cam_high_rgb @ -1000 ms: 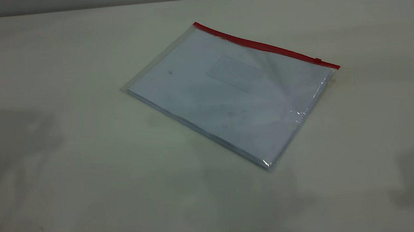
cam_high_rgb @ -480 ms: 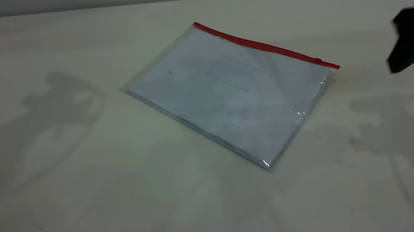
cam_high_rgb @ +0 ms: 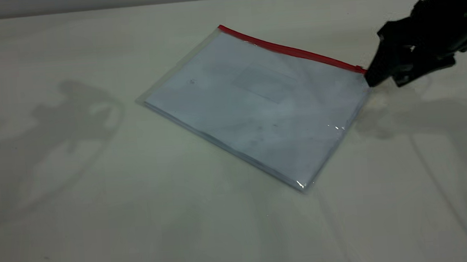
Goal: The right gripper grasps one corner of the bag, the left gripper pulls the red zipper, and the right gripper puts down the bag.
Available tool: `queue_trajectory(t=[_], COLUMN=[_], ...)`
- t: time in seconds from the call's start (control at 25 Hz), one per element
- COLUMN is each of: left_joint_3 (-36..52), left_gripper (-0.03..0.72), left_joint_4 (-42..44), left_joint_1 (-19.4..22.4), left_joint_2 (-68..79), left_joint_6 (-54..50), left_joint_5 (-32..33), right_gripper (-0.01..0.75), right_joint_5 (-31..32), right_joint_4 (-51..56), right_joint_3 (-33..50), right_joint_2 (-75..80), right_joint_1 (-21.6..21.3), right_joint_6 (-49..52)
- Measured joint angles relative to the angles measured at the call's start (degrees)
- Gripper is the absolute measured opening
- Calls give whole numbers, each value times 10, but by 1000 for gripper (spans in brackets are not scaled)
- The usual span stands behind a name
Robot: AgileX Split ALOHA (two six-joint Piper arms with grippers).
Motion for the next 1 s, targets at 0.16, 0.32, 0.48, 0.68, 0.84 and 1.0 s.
queue_trajectory(t=[0.16,0.32,0.48,0.68,0.84,1.0], left_joint_3=[0,0,0,0,0,0], left_gripper=[496,496,496,496,496,496], left_joint_4=[0,-8,-20,-45,-55,-56], left_joint_1=[0,0,0,0,0,-7], left_joint_2=[0,0,0,0,0,0], left_joint_6=[0,0,0,2,5,5], left_joint_5=[-1,-3,-4,-4,-4,-4], right_gripper=[556,556,556,556,556,552], right_joint_5=[36,56,66,88,117,143], right_joint_4=[99,183,252,331,394,437], right_joint_3=[-19,-22,-23,-24,-24,-29], right_joint_2=[43,83,120,156,179,193], right_joint_1=[-41,-72,-76,-76,-76,-76], right_joint_6=[-104,-190,-261,-335,-391,-427])
